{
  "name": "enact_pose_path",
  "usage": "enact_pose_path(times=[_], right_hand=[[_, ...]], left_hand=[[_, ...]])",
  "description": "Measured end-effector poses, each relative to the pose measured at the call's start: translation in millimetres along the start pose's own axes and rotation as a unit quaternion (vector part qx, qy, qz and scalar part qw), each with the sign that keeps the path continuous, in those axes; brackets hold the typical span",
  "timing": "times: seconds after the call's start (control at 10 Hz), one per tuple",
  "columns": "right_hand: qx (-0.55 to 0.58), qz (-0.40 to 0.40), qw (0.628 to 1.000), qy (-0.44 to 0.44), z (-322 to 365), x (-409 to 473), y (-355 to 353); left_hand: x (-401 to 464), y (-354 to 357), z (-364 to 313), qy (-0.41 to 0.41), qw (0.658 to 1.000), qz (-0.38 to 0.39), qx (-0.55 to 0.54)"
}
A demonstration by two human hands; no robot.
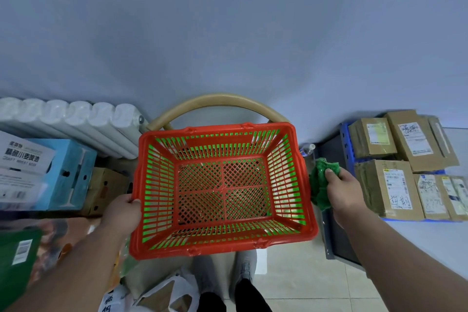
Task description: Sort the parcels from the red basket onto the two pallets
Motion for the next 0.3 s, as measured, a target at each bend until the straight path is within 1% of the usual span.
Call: enact_pose_path(times=[0.1,0.2,0.3], right_hand=[[0.003,0.007,1.000,-0.025,8.5,-5.9,-1.4],[0.016,0.022,0.999,-0.044,20.8,-16.7,-2.7],[0.048,0.035,0.997,-0.055,32.4,-25.1,-4.5]], left_hand=[[-8.4,-4.1,-8.1,0.001,1.000,0.028,-0.007],[-15.3,-12.1,-16.8,0.011,0.999,0.035,-0.020],[-27.5,-22.4,-33.3,0.049,0.997,0.009,-0.055]])
Point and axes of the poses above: each hand's wrist, its own x-axis towards the middle knuckle, its own y-axis out of the palm, z = x × y, the point moved 1 cm from there along x, towards the middle knuckle, and after that the axes turned 3 degrees about y, right-handed, at the moved point
